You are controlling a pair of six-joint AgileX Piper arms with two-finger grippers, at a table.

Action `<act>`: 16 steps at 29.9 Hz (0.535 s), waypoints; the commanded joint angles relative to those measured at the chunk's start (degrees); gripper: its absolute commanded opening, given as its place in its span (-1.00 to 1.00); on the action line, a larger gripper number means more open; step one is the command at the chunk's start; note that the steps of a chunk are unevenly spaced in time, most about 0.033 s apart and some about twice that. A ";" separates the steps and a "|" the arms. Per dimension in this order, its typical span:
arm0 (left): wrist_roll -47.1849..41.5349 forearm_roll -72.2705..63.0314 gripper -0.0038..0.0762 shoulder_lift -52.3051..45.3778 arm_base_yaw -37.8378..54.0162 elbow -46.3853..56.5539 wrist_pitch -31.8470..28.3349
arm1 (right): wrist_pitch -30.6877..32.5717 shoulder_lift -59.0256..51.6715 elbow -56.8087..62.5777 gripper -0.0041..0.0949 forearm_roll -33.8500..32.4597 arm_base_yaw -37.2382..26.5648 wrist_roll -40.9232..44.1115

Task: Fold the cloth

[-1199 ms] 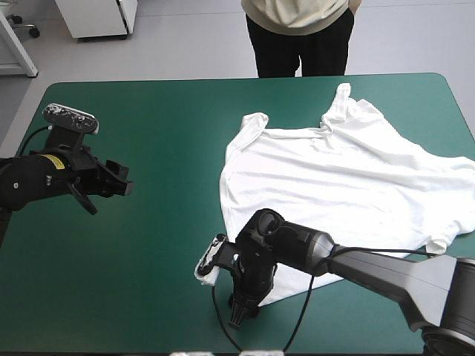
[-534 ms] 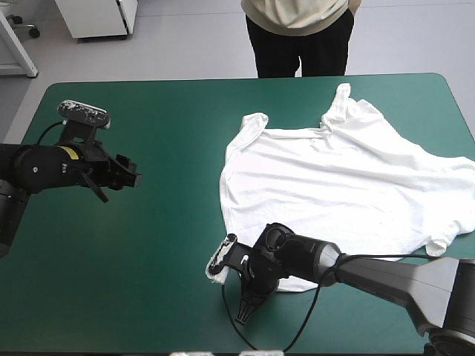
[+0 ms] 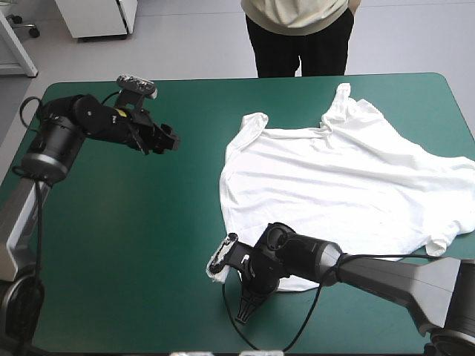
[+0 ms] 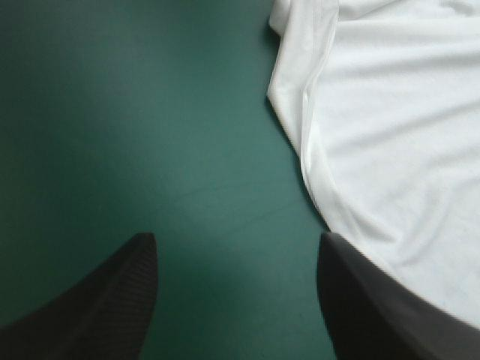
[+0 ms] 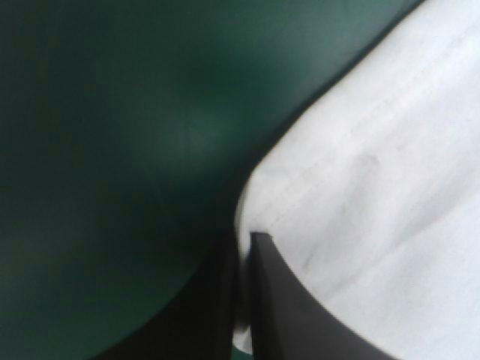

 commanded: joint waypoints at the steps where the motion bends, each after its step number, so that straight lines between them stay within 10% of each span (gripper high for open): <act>1: 1.29 -2.05 0.22 3.36 -2.07 -8.34 0.43 | 1.67 1.08 1.75 -0.95 5.18 0.37 -0.34; 16: 1.05 -0.93 0.22 26.88 -10.92 -28.22 1.71 | 3.15 1.08 1.75 -0.95 5.18 0.37 -0.45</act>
